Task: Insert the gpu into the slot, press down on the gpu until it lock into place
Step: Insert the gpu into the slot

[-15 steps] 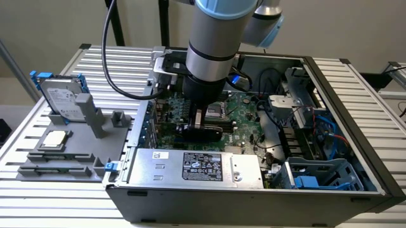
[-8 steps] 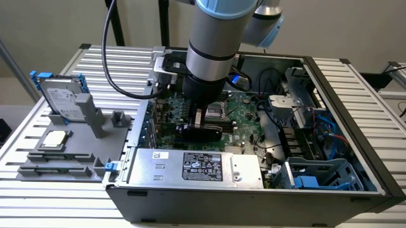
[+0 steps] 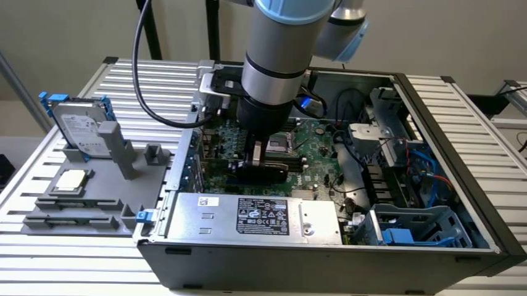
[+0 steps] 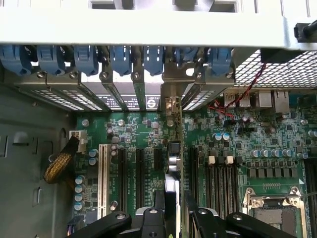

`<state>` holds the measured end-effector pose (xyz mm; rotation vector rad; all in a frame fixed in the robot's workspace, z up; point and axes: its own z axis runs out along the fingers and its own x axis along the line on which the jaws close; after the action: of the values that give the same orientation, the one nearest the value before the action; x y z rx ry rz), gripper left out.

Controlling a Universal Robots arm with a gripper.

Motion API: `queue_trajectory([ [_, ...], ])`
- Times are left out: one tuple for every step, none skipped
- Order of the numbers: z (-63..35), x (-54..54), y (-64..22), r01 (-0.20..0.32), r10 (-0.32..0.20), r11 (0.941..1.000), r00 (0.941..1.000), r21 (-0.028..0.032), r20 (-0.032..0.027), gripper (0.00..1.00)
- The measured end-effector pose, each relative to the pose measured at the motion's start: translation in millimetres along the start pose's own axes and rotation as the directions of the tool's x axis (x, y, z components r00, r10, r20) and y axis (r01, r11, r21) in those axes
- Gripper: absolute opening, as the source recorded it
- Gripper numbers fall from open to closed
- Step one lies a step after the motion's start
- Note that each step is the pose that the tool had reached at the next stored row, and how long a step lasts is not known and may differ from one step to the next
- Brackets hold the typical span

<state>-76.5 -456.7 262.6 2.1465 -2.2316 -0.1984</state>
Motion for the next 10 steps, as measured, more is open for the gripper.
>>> queue_trajectory([
  [-0.1, -0.1, 0.0, 0.0, 0.0, 1.0, 1.0, -0.0011, 0.0001, 0.26],
  [-0.3, -0.1, 0.0, 0.0, 0.0, 1.0, 1.0, -0.0026, 0.0001, 0.26],
  [-0.6, -0.2, 0.0, 0.0, 0.0, 1.0, 1.0, -0.0041, 0.0, 0.26],
  [-1.1, -0.2, 0.0, 0.0, 0.0, 1.0, 1.0, -0.0058, -0.0004, 0.26],
  [-1.2, -0.2, -0.1, 0.0, 0.0, 1.0, 1.0, -0.0071, -0.0002, 0.26],
  [-1.3, -0.2, -0.2, -0.001, 0.001, 1.0, 1.0, -0.0079, -0.0003, 0.26],
  [-1.3, -0.2, -0.3, -0.001, 0.001, 1.0, 1.0, -0.0081, -0.0003, 0.26],
  [-1.4, -0.2, -0.6, -0.001, 0.001, 1.0, 1.0, -0.0084, -0.0004, 0.26],
  [-1.6, -0.2, -0.9, -0.001, 0.001, 1.0, 1.0, -0.0086, -0.0007, 0.26],
  [-1.6, -0.2, -1.3, -0.001, 0.001, 1.0, 1.0, -0.0087, -0.0006, 0.26],
])
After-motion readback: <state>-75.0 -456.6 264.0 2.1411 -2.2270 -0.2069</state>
